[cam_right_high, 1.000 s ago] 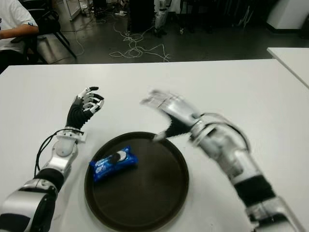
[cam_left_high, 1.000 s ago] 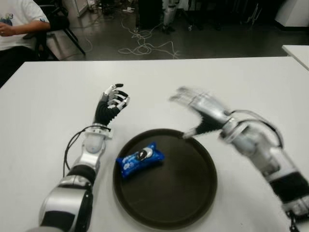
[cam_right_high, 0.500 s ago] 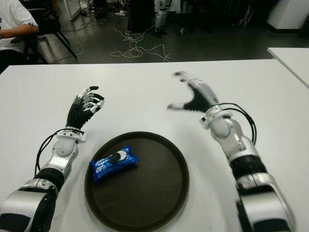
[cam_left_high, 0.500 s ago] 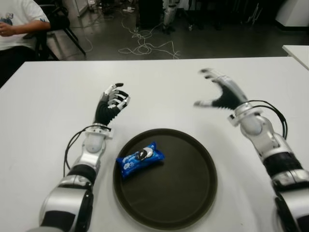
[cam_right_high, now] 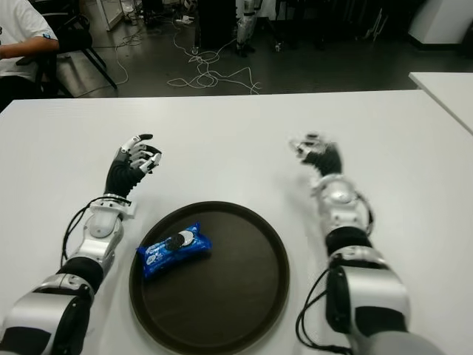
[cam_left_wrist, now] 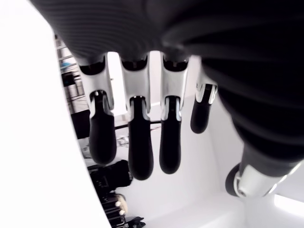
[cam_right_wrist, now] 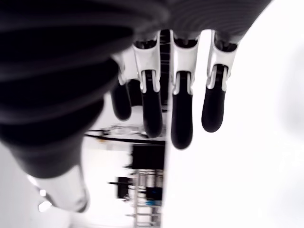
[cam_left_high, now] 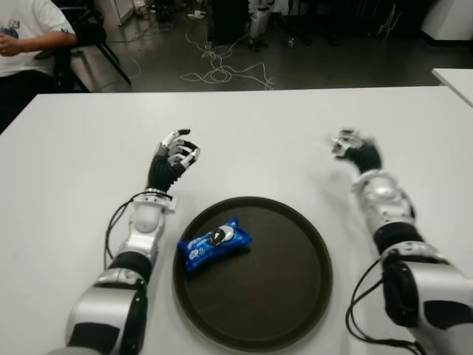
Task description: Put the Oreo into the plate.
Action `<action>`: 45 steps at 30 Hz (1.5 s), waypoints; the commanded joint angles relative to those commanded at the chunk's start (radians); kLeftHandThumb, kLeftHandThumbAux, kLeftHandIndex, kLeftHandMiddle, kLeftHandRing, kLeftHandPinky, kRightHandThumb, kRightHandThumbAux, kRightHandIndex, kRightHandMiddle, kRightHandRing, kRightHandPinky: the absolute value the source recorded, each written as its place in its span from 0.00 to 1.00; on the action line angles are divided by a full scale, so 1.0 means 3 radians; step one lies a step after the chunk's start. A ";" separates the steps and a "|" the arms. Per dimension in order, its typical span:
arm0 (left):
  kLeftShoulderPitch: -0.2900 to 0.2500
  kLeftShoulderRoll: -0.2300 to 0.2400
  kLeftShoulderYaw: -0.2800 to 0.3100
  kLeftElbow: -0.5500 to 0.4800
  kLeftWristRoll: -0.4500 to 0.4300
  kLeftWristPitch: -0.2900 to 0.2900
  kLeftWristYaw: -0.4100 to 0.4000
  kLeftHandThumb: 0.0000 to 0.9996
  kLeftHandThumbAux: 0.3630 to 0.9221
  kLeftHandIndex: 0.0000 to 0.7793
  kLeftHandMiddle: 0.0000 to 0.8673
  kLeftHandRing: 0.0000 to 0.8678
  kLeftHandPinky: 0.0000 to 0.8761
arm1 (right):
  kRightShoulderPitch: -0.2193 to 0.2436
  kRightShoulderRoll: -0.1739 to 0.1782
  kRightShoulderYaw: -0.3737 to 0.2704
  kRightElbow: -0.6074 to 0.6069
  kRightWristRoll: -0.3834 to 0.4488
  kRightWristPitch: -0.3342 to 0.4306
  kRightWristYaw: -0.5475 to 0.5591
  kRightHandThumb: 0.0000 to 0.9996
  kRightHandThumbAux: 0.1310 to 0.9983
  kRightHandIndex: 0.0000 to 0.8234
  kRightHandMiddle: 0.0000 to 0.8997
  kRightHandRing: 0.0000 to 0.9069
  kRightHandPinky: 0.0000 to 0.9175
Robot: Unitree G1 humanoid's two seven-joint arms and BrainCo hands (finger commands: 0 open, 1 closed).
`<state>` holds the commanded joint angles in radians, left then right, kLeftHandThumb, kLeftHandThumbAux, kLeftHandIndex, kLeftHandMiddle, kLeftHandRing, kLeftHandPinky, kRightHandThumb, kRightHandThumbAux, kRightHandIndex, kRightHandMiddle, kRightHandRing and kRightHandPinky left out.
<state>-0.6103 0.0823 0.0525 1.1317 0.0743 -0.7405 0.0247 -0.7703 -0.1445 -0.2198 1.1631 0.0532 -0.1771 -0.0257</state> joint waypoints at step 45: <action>0.0080 0.0009 0.0081 -0.0158 -0.0201 0.0182 -0.0349 0.50 0.42 0.30 0.50 0.57 0.64 | 0.0990 0.0344 -0.0098 -0.2328 0.0588 0.0644 0.0283 0.68 0.69 0.50 0.54 0.60 0.64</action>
<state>-0.5864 0.0850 0.0769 1.0843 0.0140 -0.6860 -0.0800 -0.4733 -0.0413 -0.2492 0.4646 0.2297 0.0162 0.0591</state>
